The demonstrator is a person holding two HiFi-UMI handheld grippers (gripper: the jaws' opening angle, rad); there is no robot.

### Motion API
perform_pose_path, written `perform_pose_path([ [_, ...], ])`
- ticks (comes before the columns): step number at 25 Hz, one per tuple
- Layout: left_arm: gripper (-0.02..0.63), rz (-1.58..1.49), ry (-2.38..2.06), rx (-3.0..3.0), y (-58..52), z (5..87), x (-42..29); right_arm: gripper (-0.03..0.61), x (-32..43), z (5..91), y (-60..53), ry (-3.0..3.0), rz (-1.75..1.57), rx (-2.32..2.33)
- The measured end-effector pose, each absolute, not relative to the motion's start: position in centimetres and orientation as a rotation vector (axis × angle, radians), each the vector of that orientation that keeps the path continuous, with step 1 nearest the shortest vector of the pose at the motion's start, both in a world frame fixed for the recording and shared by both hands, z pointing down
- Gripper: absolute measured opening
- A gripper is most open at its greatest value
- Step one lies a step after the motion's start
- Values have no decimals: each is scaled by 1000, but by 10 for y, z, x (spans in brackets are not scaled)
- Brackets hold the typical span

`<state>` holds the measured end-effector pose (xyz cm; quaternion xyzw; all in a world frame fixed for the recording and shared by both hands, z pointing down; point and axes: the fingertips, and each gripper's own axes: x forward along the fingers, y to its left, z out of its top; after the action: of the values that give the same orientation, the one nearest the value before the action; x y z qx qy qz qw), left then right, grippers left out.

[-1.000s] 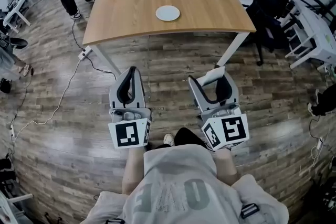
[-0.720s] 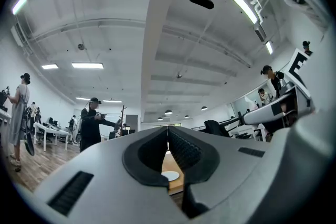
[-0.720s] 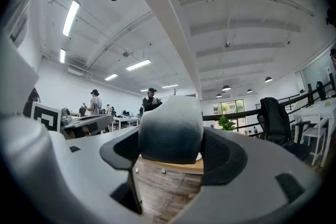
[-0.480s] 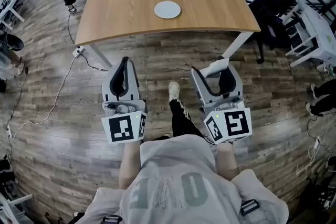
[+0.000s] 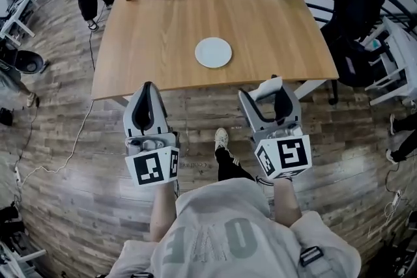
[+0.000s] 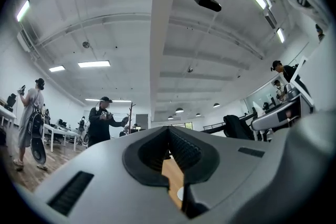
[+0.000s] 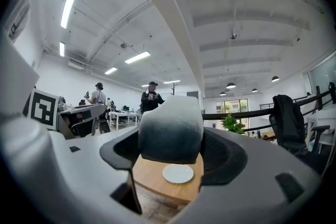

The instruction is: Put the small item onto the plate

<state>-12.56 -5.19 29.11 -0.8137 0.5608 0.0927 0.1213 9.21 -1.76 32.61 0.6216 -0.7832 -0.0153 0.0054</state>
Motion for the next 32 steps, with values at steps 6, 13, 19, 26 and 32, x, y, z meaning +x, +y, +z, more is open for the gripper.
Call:
perform_pose_path([
  [6, 9, 332, 1689, -2317, -163, 274, -106, 342, 117, 314, -126, -2466, -27, 1873],
  [13, 9, 310, 1717, -2298, -254, 267, -80, 342, 131, 311, -222, -2493, -18, 1819],
  [19, 9, 277, 1707, -2332, -290, 267, -64, 342, 135, 304, -258, -2500, -35, 1804],
  [26, 9, 289, 1646, -2368, -311, 255, -54, 342, 135, 298, -271, -2475, -49, 1845],
  [32, 9, 277, 1577, -2370, -327, 247, -43, 342, 129, 292, -285, -2458, -67, 1850],
])
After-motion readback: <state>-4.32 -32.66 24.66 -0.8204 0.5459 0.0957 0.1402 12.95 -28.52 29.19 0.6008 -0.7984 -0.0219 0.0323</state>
